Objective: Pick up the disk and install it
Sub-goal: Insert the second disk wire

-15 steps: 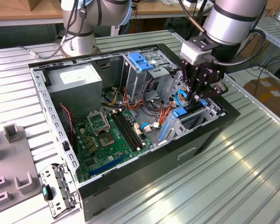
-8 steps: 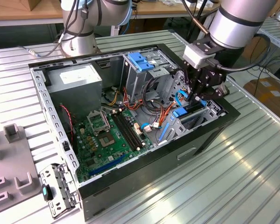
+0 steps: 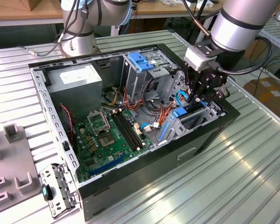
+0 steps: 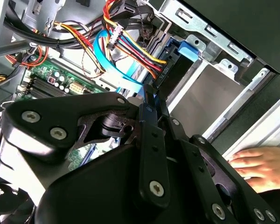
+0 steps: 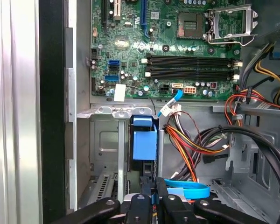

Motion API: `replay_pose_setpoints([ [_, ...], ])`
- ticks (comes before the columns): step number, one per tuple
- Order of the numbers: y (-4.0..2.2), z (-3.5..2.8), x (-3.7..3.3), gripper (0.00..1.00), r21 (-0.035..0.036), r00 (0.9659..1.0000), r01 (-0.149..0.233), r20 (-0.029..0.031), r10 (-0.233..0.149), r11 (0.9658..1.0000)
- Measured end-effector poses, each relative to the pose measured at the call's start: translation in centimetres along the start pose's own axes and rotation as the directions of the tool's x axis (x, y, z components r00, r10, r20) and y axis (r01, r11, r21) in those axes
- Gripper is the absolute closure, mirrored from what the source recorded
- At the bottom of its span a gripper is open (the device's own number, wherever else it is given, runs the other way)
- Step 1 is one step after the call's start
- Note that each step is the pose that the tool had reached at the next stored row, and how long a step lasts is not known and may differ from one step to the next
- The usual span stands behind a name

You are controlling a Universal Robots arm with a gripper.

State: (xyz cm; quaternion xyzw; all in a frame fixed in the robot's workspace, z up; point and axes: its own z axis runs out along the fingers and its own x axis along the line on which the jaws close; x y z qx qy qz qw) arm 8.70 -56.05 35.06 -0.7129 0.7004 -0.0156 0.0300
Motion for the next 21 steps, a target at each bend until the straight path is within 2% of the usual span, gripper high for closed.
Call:
replay_pose_setpoints([
  [21, 0.03, 0.97, 0.03, 0.84, -0.0001, 1.0000, 0.000, 0.0007, 0.000, 1.0000],
])
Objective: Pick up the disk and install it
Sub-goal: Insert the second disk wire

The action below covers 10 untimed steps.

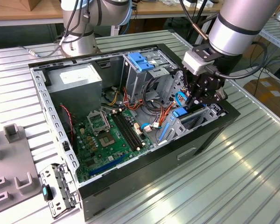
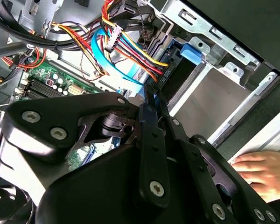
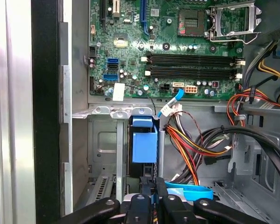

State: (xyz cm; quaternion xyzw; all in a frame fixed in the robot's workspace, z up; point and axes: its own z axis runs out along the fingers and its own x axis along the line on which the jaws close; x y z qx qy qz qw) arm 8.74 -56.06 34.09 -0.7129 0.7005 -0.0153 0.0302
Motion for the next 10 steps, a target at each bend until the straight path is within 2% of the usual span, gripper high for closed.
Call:
replay_pose_setpoints([
  [3, 0.00, -0.06, 0.00, 0.83, 0.0001, 1.0000, 0.000, 0.0002, 0.000, 1.0000],
  [4, -0.02, -0.25, -0.01, 0.76, 0.0002, 1.0000, 0.000, 0.0002, 0.000, 1.0000],
  [7, -0.10, -1.46, -0.03, 0.76, 0.0004, 1.0000, 0.000, 0.0001, 0.000, 1.0000],
  [10, -0.10, -1.51, -0.03, 0.76, 0.0004, 1.0000, 0.000, 0.0004, 0.000, 1.0000],
])
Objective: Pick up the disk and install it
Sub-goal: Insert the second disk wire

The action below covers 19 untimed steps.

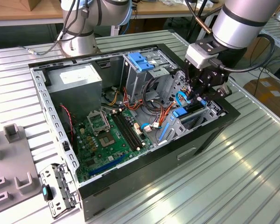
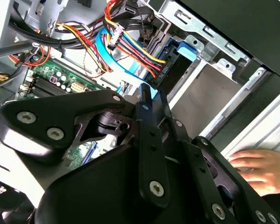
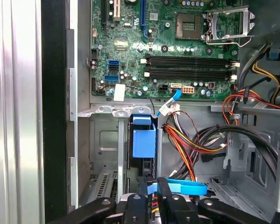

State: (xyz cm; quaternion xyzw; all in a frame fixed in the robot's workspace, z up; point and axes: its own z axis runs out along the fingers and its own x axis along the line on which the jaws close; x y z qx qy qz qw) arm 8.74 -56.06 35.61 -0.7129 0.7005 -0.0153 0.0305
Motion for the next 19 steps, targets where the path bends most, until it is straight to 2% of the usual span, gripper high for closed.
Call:
replay_pose_setpoints([
  [1, 0.00, -0.03, 0.00, 0.78, 0.0000, 1.0000, 0.000, -0.0004, 0.000, 1.0000],
  [2, 0.00, -0.04, 0.00, 0.84, 0.0000, 1.0000, 0.000, -0.0003, 0.000, 1.0000],
  [3, 0.00, -0.05, 0.00, 0.84, 0.0000, 1.0000, 0.000, -0.0004, 0.000, 1.0000],
  [4, 0.00, -0.06, 0.00, 0.89, 0.0000, 1.0000, 0.000, -0.0003, 0.000, 1.0000],
  [19, -0.03, -0.44, -0.01, 0.89, 0.0000, 1.0000, 0.000, -0.0003, 0.000, 1.0000],
])
